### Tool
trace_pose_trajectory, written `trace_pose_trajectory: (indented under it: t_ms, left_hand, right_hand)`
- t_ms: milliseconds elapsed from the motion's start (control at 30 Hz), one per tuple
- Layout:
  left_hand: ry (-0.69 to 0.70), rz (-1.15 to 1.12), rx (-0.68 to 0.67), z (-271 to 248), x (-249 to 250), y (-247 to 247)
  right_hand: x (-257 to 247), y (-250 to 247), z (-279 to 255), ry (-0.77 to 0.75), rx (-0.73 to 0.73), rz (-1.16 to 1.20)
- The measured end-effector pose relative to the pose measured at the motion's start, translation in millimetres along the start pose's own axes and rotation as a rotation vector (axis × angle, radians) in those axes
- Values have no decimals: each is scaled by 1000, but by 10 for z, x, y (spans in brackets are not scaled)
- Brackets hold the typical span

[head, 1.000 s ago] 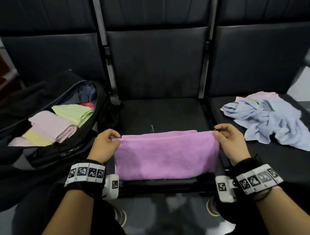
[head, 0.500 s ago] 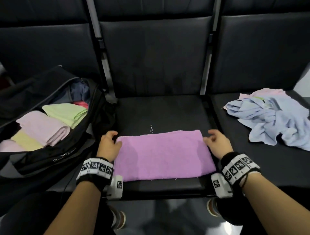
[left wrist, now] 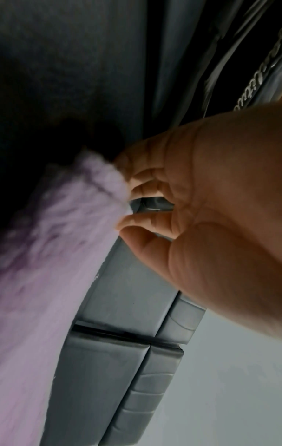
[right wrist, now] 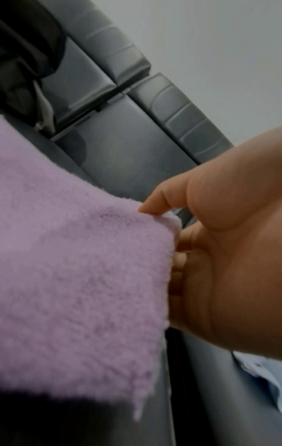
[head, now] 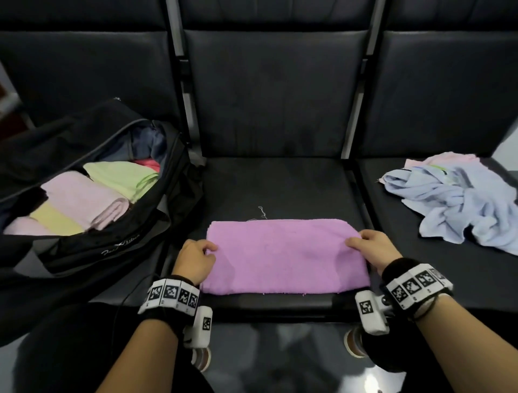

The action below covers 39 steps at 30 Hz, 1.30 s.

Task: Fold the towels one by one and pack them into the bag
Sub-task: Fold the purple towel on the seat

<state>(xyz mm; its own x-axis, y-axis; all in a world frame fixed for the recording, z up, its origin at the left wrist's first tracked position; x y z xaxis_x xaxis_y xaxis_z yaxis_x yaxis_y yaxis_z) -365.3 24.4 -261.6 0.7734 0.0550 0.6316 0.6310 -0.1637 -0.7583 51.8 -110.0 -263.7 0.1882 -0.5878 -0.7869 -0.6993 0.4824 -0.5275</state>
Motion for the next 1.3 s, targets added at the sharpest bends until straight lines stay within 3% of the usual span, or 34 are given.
trace_pose_trajectory:
  t_ms: [100, 300, 500, 567, 667, 733, 833, 933, 1200, 1300]
  left_hand:
    - [20, -31, -50, -59, 87, 81]
    - [15, -46, -79, -112, 174, 136]
    - [75, -138, 44, -109, 406, -27]
    - [73, -242, 30, -131, 491, -30]
    - [-46, -539, -99, -201, 519, 43]
    - [-173, -677, -133, -243, 451, 61]
    - [-269, -654, -187, -302, 309, 126]
    - [-302, -606, -205, -323, 211, 211]
    - [82, -241, -94, -359, 478, 334]
    - [101, -329, -47, -351, 518, 238]
  right_hand:
    - [-3, -171, -75, 98, -3, 135]
    - [-72, -210, -330, 299, -172, 322]
    - [-620, -13, -603, 137, -268, 428]
    - [-890, 218, -756, 59, -294, 403]
    - [-1208, 746, -980, -30, -330, 363]
    - [-1333, 1151, -1167, -44, -427, 360]
    - [-1310, 1585, -1395, -78, -583, 239]
    - [-1101, 1582, -1354, -106, -521, 144]
    - [-788, 1143, -1166, -184, -405, 176]
    - [-783, 1093, -1149, -235, -393, 181]
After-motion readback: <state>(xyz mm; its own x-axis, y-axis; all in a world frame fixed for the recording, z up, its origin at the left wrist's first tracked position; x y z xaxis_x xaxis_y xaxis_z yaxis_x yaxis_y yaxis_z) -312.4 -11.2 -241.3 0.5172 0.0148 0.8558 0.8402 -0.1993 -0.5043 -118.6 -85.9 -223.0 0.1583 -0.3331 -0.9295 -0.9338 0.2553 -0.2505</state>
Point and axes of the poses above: each hand's wrist, its own z-axis towards the middle knuckle, its own y-axis out of the palm, x = y × z, the point moved 7 cm from there along z, towards the middle knuckle, and after that the axes turned 8 degrees about x, right-handed, at the moved point
